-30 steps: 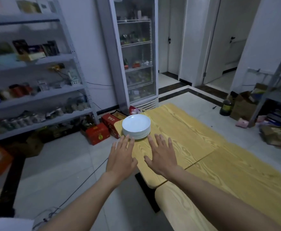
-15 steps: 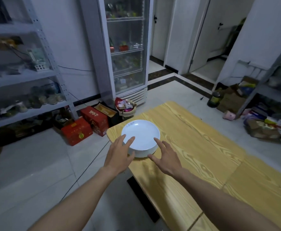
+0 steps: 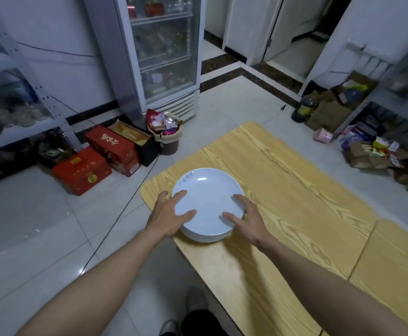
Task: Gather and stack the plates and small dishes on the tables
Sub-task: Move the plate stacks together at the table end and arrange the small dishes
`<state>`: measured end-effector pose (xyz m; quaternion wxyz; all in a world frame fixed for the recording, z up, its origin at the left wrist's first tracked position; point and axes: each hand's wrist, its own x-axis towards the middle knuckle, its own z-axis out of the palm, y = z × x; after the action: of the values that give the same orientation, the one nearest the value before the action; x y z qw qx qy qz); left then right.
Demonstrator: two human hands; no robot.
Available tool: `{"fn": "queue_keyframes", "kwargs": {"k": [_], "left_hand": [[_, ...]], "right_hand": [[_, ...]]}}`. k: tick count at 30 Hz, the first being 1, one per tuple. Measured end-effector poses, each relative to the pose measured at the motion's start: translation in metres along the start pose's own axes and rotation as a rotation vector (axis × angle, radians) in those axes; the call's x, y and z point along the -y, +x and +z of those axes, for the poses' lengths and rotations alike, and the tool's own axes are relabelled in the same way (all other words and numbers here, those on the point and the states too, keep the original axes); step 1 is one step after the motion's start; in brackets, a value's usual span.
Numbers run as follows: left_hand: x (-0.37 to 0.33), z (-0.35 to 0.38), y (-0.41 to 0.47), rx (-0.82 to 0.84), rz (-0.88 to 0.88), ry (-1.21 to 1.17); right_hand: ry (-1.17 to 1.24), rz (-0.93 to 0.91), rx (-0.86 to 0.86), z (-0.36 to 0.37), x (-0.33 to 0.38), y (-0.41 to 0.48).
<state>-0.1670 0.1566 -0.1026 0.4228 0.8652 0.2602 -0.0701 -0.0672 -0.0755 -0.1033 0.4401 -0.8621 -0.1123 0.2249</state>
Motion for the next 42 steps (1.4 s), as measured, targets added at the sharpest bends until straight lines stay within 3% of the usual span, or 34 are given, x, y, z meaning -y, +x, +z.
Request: {"fn": "queue_keyframes", "kwargs": {"k": [7, 15, 30, 42], "left_hand": [[0.01, 0.0, 0.029, 0.085, 0.021, -0.311], [0.015, 0.003, 0.043, 0.06, 0.054, -0.393], [0.004, -0.006, 0.047, 0.065, 0.107, -0.392], [-0.056, -0.048, 0.021, 0.085, 0.328, -0.338]], "right_hand": [[0.153, 0.035, 0.07, 0.003, -0.007, 0.026], [0.21, 0.005, 0.089, 0.003, -0.003, 0.037], [0.256, -0.055, 0.04, -0.002, 0.007, 0.036], [0.332, -0.106, -0.108, -0.046, 0.062, -0.023]]}}
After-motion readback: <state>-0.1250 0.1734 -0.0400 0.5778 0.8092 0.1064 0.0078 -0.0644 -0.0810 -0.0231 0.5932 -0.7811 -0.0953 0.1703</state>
